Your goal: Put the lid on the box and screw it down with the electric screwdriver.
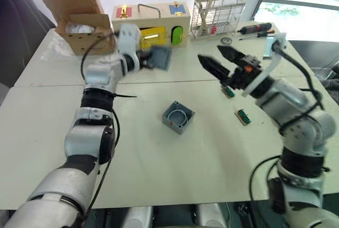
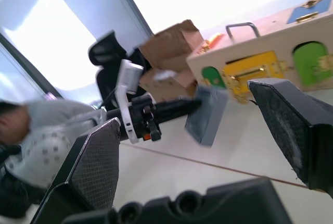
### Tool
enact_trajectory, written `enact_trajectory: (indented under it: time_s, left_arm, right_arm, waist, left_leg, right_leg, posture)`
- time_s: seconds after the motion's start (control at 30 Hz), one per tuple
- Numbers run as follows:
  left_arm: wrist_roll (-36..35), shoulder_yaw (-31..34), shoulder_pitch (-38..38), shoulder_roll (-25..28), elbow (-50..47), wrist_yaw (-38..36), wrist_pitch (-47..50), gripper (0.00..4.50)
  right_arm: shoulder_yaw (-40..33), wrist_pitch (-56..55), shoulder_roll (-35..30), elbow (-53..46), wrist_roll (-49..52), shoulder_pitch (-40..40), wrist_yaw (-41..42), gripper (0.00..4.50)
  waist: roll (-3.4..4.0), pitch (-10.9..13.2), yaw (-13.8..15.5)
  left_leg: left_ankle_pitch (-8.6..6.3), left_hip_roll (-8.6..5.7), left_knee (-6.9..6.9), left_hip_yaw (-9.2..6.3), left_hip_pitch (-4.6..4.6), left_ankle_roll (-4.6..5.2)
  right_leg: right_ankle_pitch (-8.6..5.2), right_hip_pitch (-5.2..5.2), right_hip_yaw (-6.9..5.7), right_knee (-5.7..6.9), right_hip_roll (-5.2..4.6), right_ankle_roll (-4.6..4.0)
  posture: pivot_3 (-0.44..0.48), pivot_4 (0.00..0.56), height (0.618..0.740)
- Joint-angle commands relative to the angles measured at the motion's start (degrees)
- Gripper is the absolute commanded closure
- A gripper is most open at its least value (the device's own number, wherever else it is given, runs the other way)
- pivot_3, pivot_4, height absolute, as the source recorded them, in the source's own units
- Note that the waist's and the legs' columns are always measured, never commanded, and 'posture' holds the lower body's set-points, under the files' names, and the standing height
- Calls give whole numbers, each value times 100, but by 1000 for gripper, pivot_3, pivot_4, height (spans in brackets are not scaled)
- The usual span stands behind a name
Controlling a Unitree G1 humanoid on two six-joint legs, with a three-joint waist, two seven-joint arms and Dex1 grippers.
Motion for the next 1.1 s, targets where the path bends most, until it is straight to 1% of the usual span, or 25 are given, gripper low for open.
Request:
enact_trajectory:
  time_s: [0.03, 0.13, 0.23, 0.37, 0.57, 0.67, 0.77, 0.8, 0.83, 0.93, 0.97, 1.1]
  left_arm:
    - [-581, 161, 652, -222, -1446, -40, -183, 4463]
    - [-517, -140, 1152, -294, -2360, 105, -266, 4463]
    - [-464, -406, 1436, -348, -2877, 202, -276, 4463]
    - [-380, -644, 1568, -317, -3108, 288, -331, 4463]
    - [-449, -806, 1593, -353, -3201, 328, -404, 4463]
    - [-507, -862, 1590, -342, -3251, 263, -406, 4500]
    - [-521, -878, 1578, -337, -3247, 253, -410, 4500]
    - [-523, -881, 1577, -333, -3241, 254, -415, 4500]
    - [-528, -893, 1576, -330, -3216, 233, -431, 4500]
    - [-549, -935, 1582, -336, -3213, 205, -441, 4500]
    - [-557, -938, 1578, -336, -3205, 205, -441, 4500]
    - [-580, -935, 1593, -308, -3166, 185, -383, 4500]
  right_arm:
    - [185, -220, 73, 366, -186, -200, 41, 0]
    - [345, -191, 81, 663, -149, -525, 221, 0]
    - [423, -131, -15, 892, -136, -779, 454, 0]
    - [466, -72, -96, 1008, -134, -910, 635, 0]
    - [478, 92, -166, 1052, -123, -973, 732, 0]
    - [475, 139, -155, 1008, -127, -938, 704, 791]
    - [433, 160, -118, 954, -96, -901, 654, 1720]
    - [412, 166, -103, 938, -74, -891, 637, 2197]
    - [401, 172, -101, 925, -65, -878, 622, 2569]
    - [405, 183, -111, 890, -64, -835, 593, 4057]
    - [402, 182, -100, 892, -62, -833, 581, 4371]
    - [363, 159, -71, 889, -51, -811, 528, 4369]
  waist:
    - [0, -1, -20]
    - [0, 0, -74]
    - [0, 0, -74]
    - [0, 0, -85]
    - [0, 0, -95]
    - [0, 0, -93]
    - [0, 0, -90]
    - [0, 0, -90]
    - [0, 0, -91]
    - [0, 0, -91]
    - [0, 0, -89]
    - [0, 0, -89]
  left_leg:
    - [0, -5, 2, -4, 0, 1]
    - [-1, -18, 22, 2, 0, 4]
    - [0, -17, 26, 0, 0, 5]
    - [-1, -12, 13, -8, 1, 5]
    - [-1, -11, 17, -2, 1, 5]
    - [-1, -11, 17, -2, 1, 5]
    - [-1, -11, 16, -2, 1, 5]
    - [-1, -11, 16, -2, 1, 5]
    - [-1, -11, 16, -2, 1, 5]
    - [-1, -11, 16, -2, 1, 5]
    - [-1, -11, 16, -2, 1, 5]
    - [-1, -11, 16, -1, 1, 5]
  right_leg:
    - [0, 5, 0, -1, 0, 0]
    - [0, 12, 2, -1, -9, 0]
    - [0, 10, 3, -1, -6, 0]
    - [0, 9, 0, 1, -1, 0]
    - [0, 9, 1, -1, -1, 0]
    - [0, 9, 1, -1, -1, 0]
    - [0, 9, 1, -1, -1, 0]
    - [0, 9, 1, -1, -1, 0]
    - [0, 9, 1, -1, -1, 0]
    - [0, 8, 1, -2, -1, 0]
    - [0, 9, 1, -3, -1, 0]
    - [0, 8, 1, -3, -1, 0]
  posture:
    - [0, 150, 734]
    - [0, 150, 734]
    - [0, 150, 734]
    - [0, 150, 734]
    - [0, 150, 734]
    - [0, 150, 734]
    - [0, 150, 734]
    - [0, 150, 734]
    - [0, 150, 734]
    - [0, 150, 734]
    - [0, 150, 734]
    - [0, 150, 734]
